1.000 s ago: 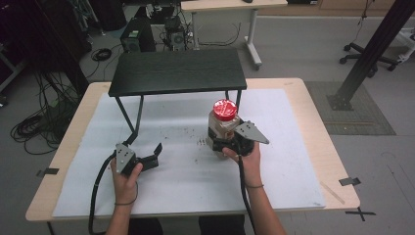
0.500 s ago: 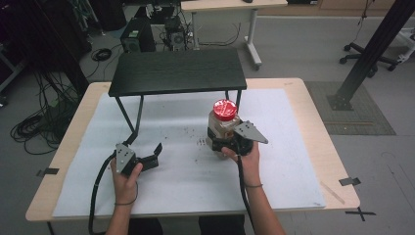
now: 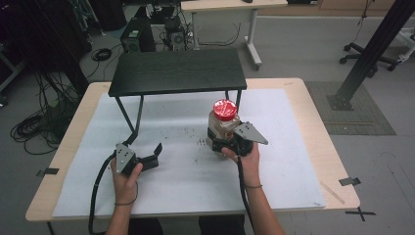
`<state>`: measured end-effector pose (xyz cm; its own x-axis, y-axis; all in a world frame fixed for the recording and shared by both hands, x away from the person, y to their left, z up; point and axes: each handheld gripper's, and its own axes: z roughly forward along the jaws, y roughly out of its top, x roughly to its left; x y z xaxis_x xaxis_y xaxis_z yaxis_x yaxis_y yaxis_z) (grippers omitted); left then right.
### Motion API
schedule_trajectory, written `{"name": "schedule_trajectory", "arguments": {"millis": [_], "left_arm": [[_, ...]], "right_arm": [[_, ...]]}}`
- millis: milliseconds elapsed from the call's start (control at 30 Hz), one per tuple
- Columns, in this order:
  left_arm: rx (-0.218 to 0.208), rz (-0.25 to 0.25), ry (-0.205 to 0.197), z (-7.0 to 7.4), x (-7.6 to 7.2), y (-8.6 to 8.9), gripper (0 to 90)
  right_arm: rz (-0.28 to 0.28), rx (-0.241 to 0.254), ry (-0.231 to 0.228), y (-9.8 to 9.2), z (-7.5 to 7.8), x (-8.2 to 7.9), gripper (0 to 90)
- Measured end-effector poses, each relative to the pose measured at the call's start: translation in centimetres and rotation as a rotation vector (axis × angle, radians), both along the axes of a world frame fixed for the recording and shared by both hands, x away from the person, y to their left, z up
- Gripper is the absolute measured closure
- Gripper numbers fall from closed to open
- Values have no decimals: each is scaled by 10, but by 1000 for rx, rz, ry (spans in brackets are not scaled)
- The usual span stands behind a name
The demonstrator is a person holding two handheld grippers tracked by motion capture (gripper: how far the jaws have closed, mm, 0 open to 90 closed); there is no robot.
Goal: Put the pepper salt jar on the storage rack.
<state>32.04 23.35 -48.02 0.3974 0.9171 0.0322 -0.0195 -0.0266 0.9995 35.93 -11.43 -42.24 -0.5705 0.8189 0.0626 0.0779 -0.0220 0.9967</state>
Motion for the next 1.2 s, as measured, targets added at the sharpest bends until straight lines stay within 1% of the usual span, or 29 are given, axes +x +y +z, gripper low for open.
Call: {"name": "schedule_trajectory", "arguments": {"millis": [567,1200], "left_arm": [[1,-1,-1,0,0,0,2],[2,-2,-2,0,0,0,2]], "right_arm": [[-15,-3,1,-2,1,-1,97],[-9,-13,-5,0,4,-2,166]]}}
